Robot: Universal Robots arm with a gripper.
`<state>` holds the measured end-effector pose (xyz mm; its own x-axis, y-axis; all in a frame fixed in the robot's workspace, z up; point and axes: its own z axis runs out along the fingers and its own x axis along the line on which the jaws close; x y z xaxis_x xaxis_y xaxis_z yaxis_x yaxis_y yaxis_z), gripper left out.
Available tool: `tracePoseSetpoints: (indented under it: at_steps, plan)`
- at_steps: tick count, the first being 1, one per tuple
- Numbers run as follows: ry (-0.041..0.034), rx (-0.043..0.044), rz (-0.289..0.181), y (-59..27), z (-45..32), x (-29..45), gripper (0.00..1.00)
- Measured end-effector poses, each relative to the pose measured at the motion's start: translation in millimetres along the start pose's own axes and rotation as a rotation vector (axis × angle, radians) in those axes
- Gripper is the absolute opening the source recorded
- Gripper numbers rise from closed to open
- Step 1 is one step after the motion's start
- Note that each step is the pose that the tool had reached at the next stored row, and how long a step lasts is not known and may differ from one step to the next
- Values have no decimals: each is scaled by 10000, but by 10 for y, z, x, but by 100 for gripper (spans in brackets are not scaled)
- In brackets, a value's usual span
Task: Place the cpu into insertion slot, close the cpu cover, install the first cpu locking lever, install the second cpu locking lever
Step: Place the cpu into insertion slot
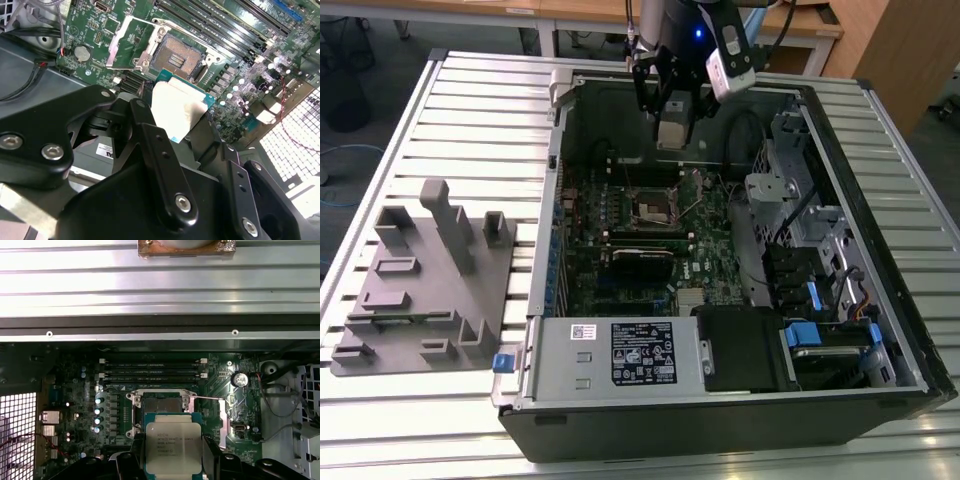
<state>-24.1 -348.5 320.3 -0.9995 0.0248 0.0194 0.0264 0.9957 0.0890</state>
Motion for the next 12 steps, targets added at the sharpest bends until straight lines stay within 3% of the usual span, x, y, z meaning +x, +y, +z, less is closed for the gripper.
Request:
tracePoseSetpoints:
  at_steps: [12]
  plan:
    - [-2,-5,0,-2,23,-1,54]
